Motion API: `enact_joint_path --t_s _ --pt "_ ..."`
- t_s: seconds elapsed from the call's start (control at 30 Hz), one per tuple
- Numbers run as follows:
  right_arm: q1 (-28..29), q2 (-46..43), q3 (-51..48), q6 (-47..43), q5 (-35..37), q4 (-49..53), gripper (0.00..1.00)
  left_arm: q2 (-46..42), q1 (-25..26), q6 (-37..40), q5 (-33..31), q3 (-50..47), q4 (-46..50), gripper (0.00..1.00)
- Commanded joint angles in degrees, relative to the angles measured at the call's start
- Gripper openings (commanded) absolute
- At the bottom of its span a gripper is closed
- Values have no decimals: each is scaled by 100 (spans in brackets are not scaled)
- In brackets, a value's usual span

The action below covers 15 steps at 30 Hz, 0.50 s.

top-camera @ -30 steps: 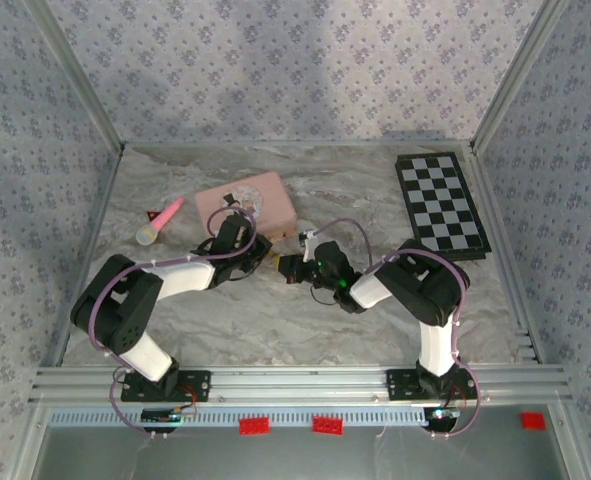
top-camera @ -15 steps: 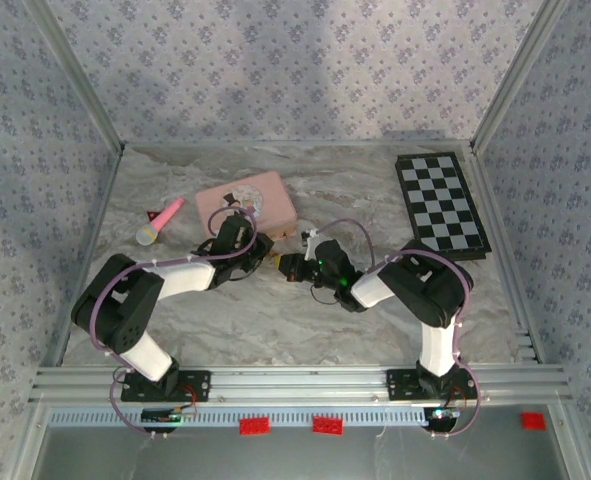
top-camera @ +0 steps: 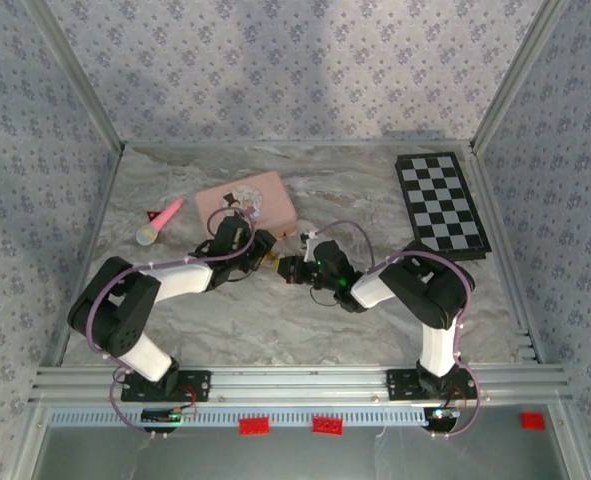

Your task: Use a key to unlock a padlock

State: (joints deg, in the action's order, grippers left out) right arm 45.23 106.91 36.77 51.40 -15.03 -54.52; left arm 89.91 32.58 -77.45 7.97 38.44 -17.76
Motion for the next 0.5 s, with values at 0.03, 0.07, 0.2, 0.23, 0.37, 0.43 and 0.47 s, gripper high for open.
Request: enact_joint_path --t_s 0.03,0.07,0.2,0.23,0.37,0.43,0.47 --pt "-54 -124 -45 183 143 -256 0 -131 -63 -150 197 -269 686 51" --pt "-58 -167 -91 141 210 -222 0 -193 -82 -103 189 -296 718 54" --pt "-143 -274 -316 63 410 -112 0 -563 -175 181 28 -378 1140 67" --pt "-155 -283 -360 55 436 -127 0 -660 -196 272 5 -405 1216 69" --pt "-125 -276 -442 59 474 -138 0 -1233 -228 984 -309 -373 1896 76" --pt "-86 -268 -443 45 518 -135 0 -1632 -247 1346 -523 -381 2199 82" --pt "-72 -261 -443 48 534 -151 0 -1843 -278 1552 -592 -376 2326 85"
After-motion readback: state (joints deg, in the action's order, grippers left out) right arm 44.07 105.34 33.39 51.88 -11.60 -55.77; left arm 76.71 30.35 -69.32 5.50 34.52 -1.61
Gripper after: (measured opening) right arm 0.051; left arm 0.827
